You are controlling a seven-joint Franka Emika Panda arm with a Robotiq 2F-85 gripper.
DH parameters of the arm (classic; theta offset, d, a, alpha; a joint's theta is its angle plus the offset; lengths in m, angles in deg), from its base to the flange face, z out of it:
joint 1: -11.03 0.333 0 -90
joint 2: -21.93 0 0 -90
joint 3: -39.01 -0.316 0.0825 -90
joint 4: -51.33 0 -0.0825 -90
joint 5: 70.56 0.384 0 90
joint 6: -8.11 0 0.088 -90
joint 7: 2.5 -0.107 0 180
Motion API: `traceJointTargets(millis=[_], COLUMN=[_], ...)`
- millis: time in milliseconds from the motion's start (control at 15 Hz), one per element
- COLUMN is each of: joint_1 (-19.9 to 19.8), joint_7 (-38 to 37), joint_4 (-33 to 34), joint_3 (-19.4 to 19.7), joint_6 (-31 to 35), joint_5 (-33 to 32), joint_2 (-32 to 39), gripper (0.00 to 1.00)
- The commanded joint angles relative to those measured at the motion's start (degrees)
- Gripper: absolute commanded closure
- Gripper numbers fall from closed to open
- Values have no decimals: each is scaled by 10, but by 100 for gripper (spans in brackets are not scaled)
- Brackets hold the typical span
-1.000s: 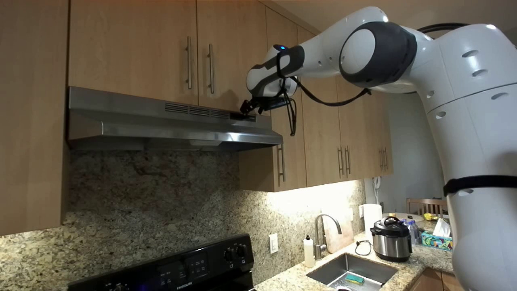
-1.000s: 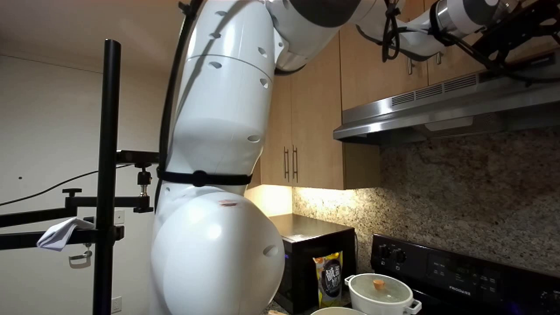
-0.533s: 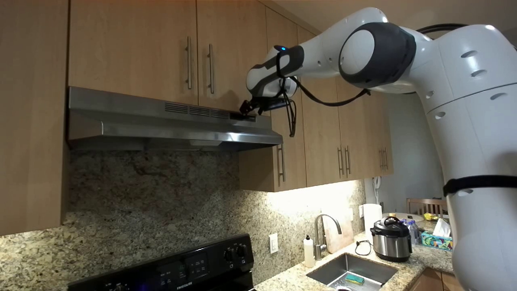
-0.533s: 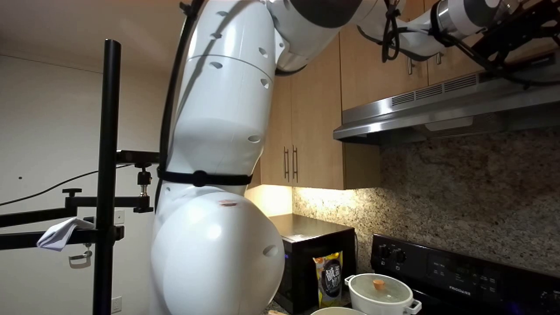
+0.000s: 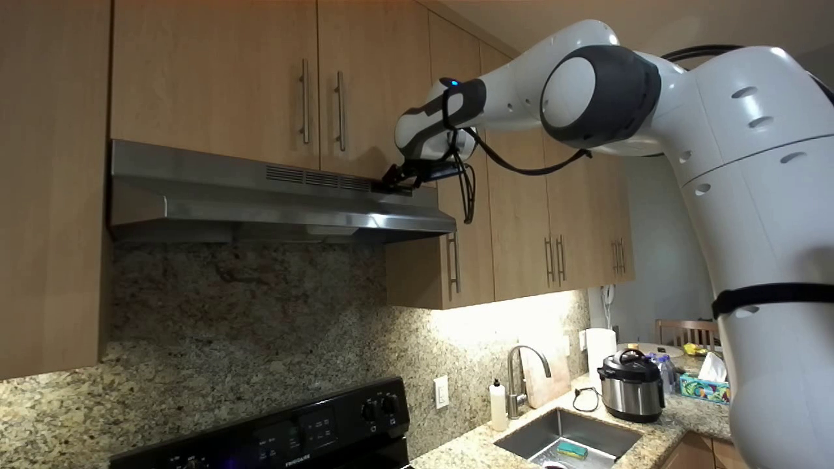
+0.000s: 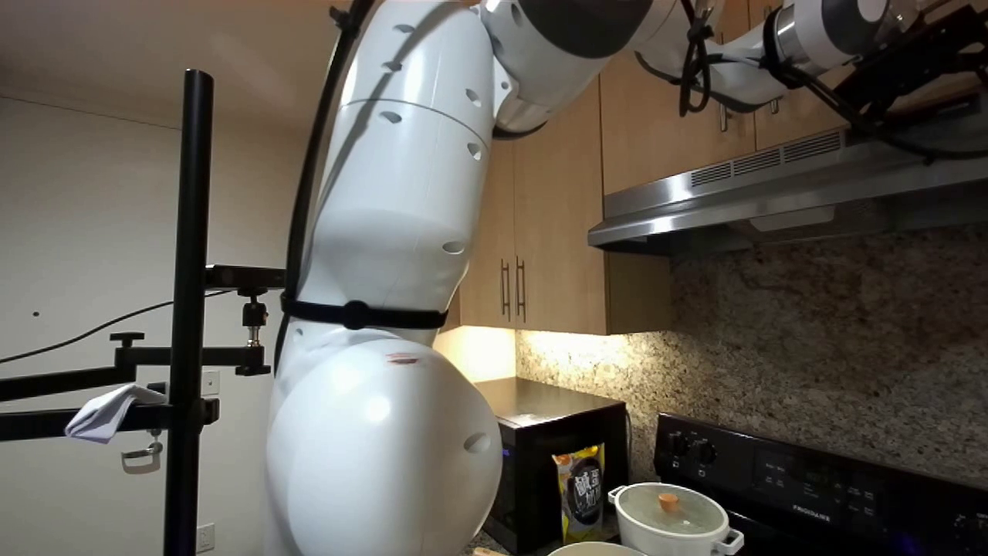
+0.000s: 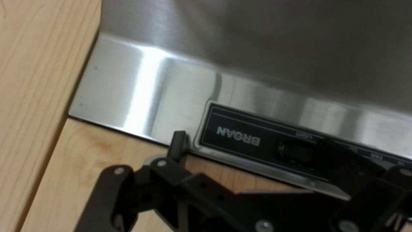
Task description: Turn on the light on top of the stove
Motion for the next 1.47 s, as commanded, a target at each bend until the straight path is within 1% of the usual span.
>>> traceJointTargets(millis=[0,267,600,800,1200,1400], joint_1=[-14,-17,-33,-39,-45,-46], joint_7=[39,65,117,140,153,141], joint_4=[32,39,55,73,99,97], joint_3=[-7,-12,-26,-31,-33,-24], joint_6=[8,0,-21,-43,-76,-76], joint_5=[33,72,174,217,254,242], joint_2=[26,29,37,46,63,59], gripper=[0,0,0,0,0,0])
